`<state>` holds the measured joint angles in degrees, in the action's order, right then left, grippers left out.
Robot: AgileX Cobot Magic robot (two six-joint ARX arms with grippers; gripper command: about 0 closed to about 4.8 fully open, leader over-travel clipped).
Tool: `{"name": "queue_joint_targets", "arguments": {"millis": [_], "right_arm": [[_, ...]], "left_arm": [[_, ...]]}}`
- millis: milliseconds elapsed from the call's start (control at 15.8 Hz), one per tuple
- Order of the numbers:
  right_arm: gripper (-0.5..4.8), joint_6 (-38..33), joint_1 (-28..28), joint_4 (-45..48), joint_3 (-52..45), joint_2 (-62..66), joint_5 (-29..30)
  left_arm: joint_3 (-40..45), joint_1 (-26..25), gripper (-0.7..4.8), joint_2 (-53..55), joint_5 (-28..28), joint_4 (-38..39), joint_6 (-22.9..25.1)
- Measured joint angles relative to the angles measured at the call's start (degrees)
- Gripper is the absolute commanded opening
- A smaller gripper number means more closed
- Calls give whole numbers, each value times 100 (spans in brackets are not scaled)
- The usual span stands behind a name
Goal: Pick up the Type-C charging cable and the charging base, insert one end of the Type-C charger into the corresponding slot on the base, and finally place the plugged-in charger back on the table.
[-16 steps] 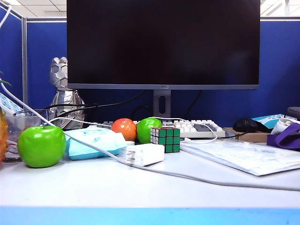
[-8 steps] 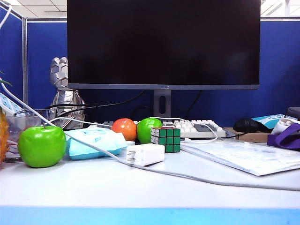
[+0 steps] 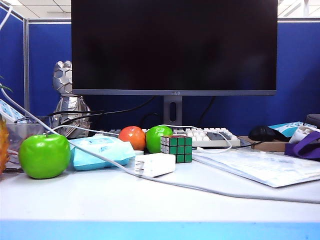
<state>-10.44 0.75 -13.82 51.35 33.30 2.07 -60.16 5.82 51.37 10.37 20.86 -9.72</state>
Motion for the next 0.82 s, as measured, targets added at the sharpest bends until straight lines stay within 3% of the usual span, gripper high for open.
{"name": "queue_joint_targets", "arguments": {"millis": [190,443,633,823], "right_arm": [[-1,-7,9,-11,570,487,229],[-1,-7,11,-11,774,752,352],[-1,-7,17,-20,774,758,468],[-1,-7,15,-20,778,765,664]], "left_arm": [[-702,341,-6,761,129,199,-48],[-1073,1379,-6,1563,92,186,-61],[-1156,2319,-6,2072,-525,42,197],[-1182,2905,-4,2789,-721,70,417]]}}
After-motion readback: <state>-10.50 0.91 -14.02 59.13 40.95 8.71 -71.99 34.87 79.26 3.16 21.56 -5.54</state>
